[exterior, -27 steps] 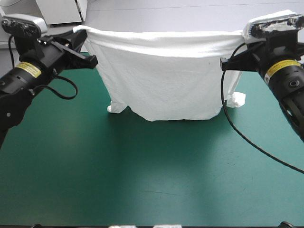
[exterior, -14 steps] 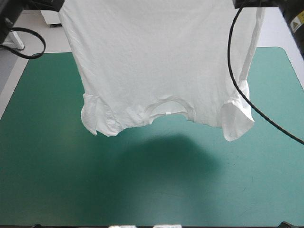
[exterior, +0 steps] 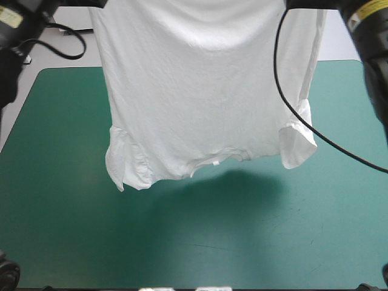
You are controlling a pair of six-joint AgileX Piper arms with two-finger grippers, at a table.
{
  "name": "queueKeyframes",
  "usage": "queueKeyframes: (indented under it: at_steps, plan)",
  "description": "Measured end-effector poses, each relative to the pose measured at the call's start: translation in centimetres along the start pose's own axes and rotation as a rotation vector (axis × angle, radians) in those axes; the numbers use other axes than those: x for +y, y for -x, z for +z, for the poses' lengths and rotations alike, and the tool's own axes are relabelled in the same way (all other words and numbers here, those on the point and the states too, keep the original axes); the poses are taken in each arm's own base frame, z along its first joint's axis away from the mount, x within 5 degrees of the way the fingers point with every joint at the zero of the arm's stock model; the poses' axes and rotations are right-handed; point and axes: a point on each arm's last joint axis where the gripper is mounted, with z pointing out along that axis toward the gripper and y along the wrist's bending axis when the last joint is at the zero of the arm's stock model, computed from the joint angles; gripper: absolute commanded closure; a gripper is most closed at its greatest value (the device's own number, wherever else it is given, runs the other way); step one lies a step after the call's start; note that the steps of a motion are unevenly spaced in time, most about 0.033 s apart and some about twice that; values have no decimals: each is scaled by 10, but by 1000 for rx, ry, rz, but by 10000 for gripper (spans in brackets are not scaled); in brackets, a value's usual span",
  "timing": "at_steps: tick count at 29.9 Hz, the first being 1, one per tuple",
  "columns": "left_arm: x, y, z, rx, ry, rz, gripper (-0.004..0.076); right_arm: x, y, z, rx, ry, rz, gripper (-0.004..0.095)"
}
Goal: Fold the cloth
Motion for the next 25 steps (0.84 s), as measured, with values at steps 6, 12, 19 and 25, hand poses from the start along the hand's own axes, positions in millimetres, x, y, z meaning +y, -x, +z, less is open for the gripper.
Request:
queueKeyframes:
  at_steps: [6, 12, 19, 25]
  plan:
    - [6, -57, 59, -34, 46, 21, 734, -8, -48, 78, -48, -71, 76, 925]
    - [36, -95, 96, -103, 128, -31, 734, -27, -76, 122, -158, -76, 93, 925]
    - [47, -95, 115, -178, 147, -30, 734, -25, -72, 136, -245, -70, 110, 925]
    - [46, -112, 124, -76, 128, -36, 734, -25, -89, 145, -110, -82, 166, 925]
